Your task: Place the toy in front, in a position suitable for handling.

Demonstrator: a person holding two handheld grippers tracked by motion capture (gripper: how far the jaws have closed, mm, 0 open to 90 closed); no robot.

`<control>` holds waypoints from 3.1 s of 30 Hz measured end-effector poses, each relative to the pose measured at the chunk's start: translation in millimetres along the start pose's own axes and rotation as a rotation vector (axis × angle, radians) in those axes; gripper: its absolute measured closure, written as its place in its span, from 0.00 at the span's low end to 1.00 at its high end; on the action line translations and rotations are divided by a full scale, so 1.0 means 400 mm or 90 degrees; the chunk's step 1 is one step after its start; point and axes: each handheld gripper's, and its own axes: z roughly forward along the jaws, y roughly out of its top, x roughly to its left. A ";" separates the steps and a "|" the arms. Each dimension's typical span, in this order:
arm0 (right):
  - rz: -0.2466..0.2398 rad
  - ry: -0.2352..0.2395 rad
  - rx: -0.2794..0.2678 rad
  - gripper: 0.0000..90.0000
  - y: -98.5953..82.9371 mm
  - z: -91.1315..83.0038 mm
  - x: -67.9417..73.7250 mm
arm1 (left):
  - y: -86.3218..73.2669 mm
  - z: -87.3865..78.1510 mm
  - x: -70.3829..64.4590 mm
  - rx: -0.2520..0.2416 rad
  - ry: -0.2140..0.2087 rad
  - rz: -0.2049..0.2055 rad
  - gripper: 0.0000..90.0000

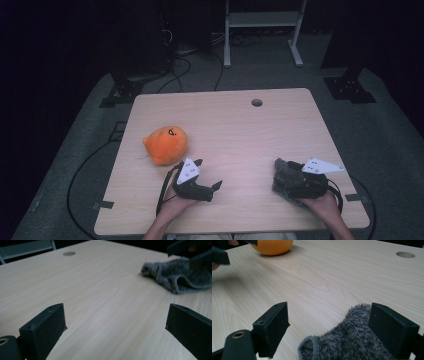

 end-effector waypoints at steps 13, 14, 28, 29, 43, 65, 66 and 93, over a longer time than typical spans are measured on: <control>0.013 0.002 -0.007 0.17 -0.006 -0.009 0.000 | 0.068 -0.067 0.067 -0.041 0.062 0.007 0.02; 0.013 0.001 -0.008 0.17 -0.007 -0.012 0.001 | 0.078 -0.080 0.083 -0.046 0.074 0.008 0.02; 0.012 -0.007 -0.006 0.17 -0.009 -0.021 0.007 | 0.113 -0.149 0.192 -0.080 0.147 0.003 0.02; 0.012 -0.007 -0.006 0.17 -0.009 -0.021 0.007 | 0.113 -0.149 0.192 -0.080 0.147 0.003 0.02; 0.004 0.000 0.003 0.17 -0.008 -0.014 0.014 | 0.067 -0.171 0.276 -0.046 0.253 -0.012 0.02; -0.010 0.001 0.010 0.17 -0.008 -0.013 0.027 | -0.015 -0.100 0.310 0.067 0.267 -0.019 0.10; -0.010 0.001 0.010 0.17 -0.008 -0.013 0.027 | -0.015 -0.100 0.310 0.067 0.267 -0.019 0.10; -0.016 0.002 -0.017 0.22 -0.004 -0.031 0.024 | -0.008 -0.112 0.282 0.023 0.319 -0.004 0.52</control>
